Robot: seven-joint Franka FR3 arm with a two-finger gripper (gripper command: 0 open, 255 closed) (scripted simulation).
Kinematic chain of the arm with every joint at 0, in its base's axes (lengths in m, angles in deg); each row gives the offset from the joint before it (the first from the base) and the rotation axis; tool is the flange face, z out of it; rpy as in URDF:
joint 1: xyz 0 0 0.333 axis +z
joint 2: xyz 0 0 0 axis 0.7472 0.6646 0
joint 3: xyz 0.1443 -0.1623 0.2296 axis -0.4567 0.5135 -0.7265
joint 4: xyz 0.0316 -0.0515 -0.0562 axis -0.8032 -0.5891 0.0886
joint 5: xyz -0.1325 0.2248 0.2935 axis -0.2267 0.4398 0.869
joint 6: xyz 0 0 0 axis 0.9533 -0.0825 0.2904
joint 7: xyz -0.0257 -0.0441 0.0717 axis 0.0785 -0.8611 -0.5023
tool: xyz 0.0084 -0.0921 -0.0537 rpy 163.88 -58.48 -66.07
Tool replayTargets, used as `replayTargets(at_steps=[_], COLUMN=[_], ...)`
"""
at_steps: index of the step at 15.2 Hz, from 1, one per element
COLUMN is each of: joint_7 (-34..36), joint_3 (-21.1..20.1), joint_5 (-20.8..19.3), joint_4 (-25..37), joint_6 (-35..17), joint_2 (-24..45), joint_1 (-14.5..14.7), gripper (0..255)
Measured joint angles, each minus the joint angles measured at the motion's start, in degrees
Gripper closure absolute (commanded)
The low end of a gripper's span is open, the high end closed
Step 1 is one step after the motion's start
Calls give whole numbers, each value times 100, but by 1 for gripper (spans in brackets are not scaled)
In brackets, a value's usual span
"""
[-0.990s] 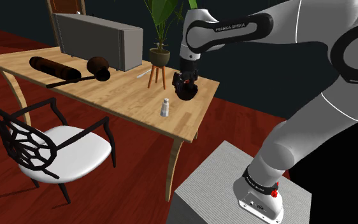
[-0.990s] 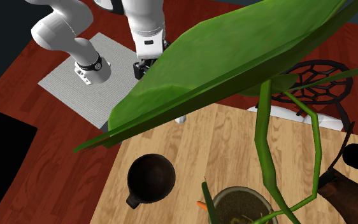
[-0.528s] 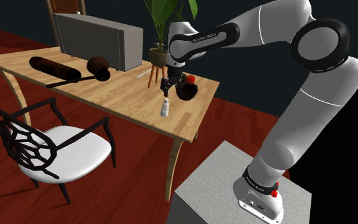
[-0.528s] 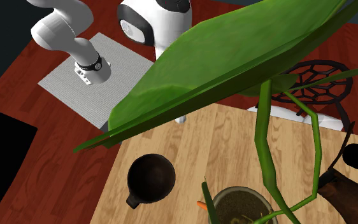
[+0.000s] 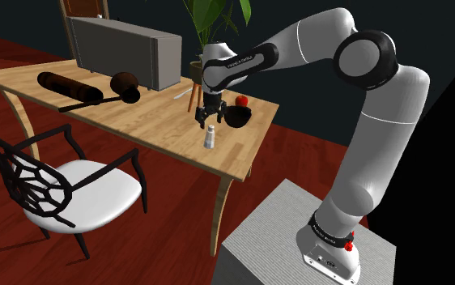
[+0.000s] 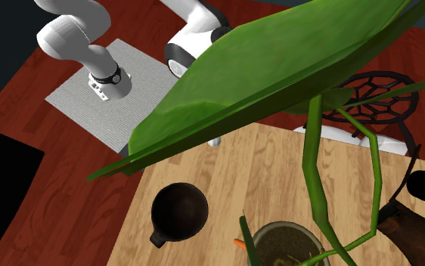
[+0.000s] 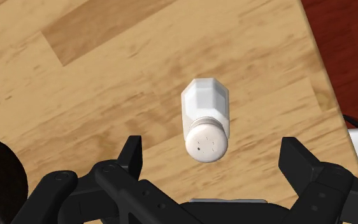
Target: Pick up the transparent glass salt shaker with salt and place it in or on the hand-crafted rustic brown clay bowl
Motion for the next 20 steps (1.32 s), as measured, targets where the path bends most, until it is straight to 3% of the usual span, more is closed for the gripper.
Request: replayTargets(at_steps=[11,12,20], joint_7=[31,31,31], joint_3=[14,14,13], joint_5=[-38,-38,-38], joint_4=[-170,-170,-170], joint_6=[-322,-322,-324], joint_2=[151,151,144], joint_1=[-4,-4,-3], gripper=[0,255,255])
